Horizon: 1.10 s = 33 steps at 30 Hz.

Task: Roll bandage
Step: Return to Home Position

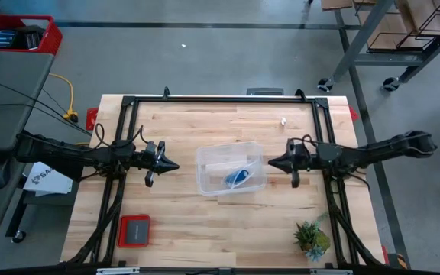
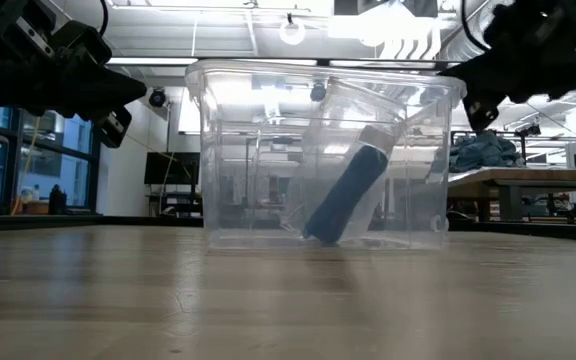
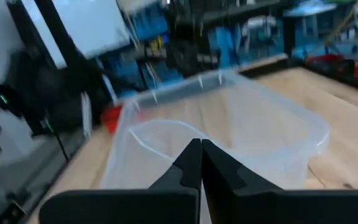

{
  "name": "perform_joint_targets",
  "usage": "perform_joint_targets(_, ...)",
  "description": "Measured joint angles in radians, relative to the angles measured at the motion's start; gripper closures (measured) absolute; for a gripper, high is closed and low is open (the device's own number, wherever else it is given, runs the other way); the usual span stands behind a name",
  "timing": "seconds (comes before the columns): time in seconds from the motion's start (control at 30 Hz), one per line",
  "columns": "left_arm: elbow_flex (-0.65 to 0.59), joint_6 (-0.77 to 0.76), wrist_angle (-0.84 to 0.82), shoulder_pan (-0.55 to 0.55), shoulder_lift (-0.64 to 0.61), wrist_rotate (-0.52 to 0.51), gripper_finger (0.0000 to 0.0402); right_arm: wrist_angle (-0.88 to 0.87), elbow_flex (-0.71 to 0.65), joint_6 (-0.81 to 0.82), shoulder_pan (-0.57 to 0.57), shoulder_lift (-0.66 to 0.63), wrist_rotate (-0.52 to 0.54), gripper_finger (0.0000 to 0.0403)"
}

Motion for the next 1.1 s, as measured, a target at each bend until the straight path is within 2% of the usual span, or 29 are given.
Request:
perform_joint_targets(0.1,0.001,0.0,0.0,0.0,0.0,0.0,0.0402,0.108,-0.091,0.044,-0.009,-0.043,0.003,0.0403)
perform_joint_targets(0.23,0.001,0.0,-0.005,0.0,0.0,0.0,0.0401,0.106,-0.131,0.075,-0.009,-0.095,-0.014,0.0403)
perform_joint_targets(0.33,0.001,0.0,-0.008,0.0,0.001,0.0,0.0402,0.043,-0.131,0.025,-0.009,-0.128,-0.061,0.0403)
perform_joint_targets(0.47,0.001,0.0,-0.016,0.0,0.001,0.0,0.0402,-0.104,-0.131,-0.049,-0.009,-0.166,0.001,0.0403)
perform_joint_targets(0.77,0.001,0.0,-0.021,0.0,0.001,0.0,0.0402,-0.451,-0.131,0.014,-0.009,-0.178,-0.001,0.0403)
perform_joint_targets(0.93,0.0,0.0,-0.022,0.0,0.001,0.0,0.0401,-0.454,-0.131,0.007,-0.009,-0.171,-0.008,0.0403)
perform_joint_targets(1.1,0.0,0.0,-0.022,0.0,0.001,0.0,0.0402,-0.453,-0.131,0.007,-0.029,-0.322,-0.013,0.0403)
